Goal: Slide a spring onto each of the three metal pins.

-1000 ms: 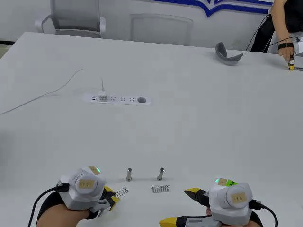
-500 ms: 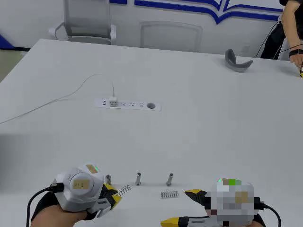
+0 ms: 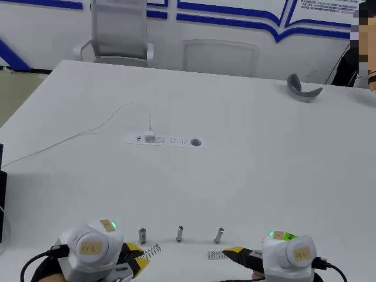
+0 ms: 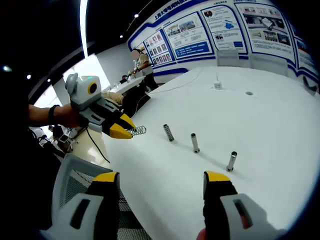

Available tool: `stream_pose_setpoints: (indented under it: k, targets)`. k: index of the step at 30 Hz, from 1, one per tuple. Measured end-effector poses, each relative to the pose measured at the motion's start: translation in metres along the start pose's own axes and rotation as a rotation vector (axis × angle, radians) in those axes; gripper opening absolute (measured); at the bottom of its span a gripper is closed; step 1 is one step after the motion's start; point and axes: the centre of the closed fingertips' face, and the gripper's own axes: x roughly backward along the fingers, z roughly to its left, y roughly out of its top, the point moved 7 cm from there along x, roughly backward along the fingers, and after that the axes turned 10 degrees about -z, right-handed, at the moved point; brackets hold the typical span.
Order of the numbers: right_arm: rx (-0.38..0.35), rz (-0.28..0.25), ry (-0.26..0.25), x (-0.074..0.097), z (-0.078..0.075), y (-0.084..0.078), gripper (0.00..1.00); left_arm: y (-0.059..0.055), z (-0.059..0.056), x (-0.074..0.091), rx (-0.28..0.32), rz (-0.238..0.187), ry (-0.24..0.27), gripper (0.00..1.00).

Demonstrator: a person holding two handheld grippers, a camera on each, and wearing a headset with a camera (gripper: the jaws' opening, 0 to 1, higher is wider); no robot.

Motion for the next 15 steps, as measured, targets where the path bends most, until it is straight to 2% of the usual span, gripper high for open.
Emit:
stream_pose_setpoints:
  k: [10, 15]
  targets:
    - [0.007, 0.003, 0.073, -0.016, 0.009, 0.005, 0.64, 0.005, -0.009, 0.008, -0.022, -0.011, -0.022, 0.10]
    - [-0.023, -0.020, 0.116, -0.024, 0.015, 0.013, 0.60, 0.006, -0.016, 0.006, -0.032, -0.015, -0.042, 0.10]
